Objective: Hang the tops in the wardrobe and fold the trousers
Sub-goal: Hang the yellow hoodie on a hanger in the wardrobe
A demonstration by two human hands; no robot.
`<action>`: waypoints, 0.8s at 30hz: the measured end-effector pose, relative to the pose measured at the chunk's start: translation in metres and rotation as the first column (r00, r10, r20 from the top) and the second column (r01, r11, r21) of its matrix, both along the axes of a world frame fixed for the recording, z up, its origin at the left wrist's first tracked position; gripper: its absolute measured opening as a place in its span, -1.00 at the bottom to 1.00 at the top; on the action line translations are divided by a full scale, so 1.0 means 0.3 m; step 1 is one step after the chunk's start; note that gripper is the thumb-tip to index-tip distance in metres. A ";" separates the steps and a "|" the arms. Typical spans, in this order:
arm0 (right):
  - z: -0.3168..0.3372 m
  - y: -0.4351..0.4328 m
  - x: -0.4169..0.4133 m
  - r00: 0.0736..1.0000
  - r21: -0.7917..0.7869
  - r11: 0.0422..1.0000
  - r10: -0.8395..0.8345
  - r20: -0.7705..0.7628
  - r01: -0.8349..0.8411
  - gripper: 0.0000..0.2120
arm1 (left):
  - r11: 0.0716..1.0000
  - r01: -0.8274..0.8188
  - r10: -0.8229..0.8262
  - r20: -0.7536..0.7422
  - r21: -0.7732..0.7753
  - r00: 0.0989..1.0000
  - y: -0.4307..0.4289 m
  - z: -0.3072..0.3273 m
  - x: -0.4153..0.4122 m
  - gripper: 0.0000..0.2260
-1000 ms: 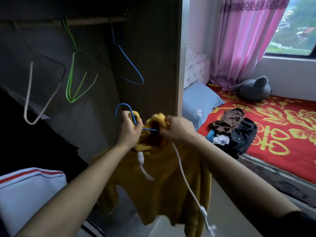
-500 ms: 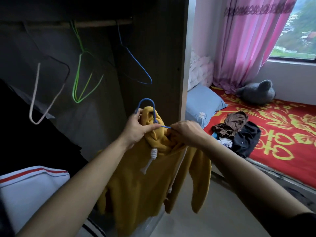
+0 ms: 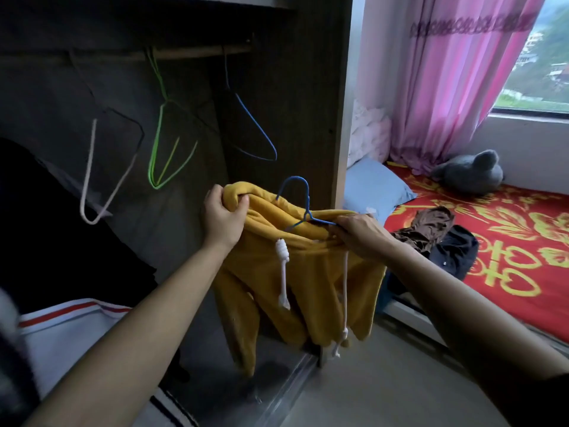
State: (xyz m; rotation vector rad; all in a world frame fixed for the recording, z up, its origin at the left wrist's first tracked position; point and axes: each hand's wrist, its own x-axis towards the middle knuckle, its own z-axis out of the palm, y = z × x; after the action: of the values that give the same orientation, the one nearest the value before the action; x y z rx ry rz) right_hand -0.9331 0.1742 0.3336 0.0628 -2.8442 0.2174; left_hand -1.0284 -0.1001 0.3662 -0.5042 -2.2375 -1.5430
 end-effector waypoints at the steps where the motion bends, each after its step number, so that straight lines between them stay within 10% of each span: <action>1: 0.029 -0.007 -0.005 0.996 -0.017 0.999 0.027 -0.079 -0.028 -0.77 | 0.992 0.111 -0.104 0.108 -0.060 0.989 -0.011 0.001 -0.004 -0.65; 4: 0.109 -0.034 -0.018 0.974 -0.017 0.999 0.033 -0.226 -0.038 -0.77 | 0.908 0.356 -0.223 0.464 -0.222 0.857 -0.035 0.029 -0.042 -0.26; 9: 0.152 -0.078 -0.020 0.966 -0.053 0.996 0.055 -0.253 -0.071 -0.86 | 0.974 0.161 -0.021 0.642 -0.161 0.767 -0.013 0.018 -0.132 -0.26; 13: 0.128 -0.122 -0.033 0.979 -0.039 0.995 0.086 -0.184 -0.095 -0.85 | 0.888 0.441 -0.170 0.800 -0.129 0.576 -0.031 -0.011 -0.158 -0.40; 19: 0.142 -0.142 -0.065 0.995 -0.049 0.998 0.042 -0.085 -0.046 -0.79 | 0.776 0.568 -0.613 0.538 0.273 0.579 -0.033 -0.086 -0.206 -0.75; 24: 0.176 -0.182 -0.098 0.997 -0.060 0.998 -0.009 -0.071 0.005 -0.77 | 0.899 0.420 -0.340 0.405 -0.126 0.849 -0.031 -0.100 -0.279 -0.72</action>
State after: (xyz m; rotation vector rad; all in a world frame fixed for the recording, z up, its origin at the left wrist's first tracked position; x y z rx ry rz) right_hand -0.9625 0.1196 0.3863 0.0477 -2.7650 0.2921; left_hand -1.1122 -0.1093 0.3364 -0.8228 -2.7454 -1.7178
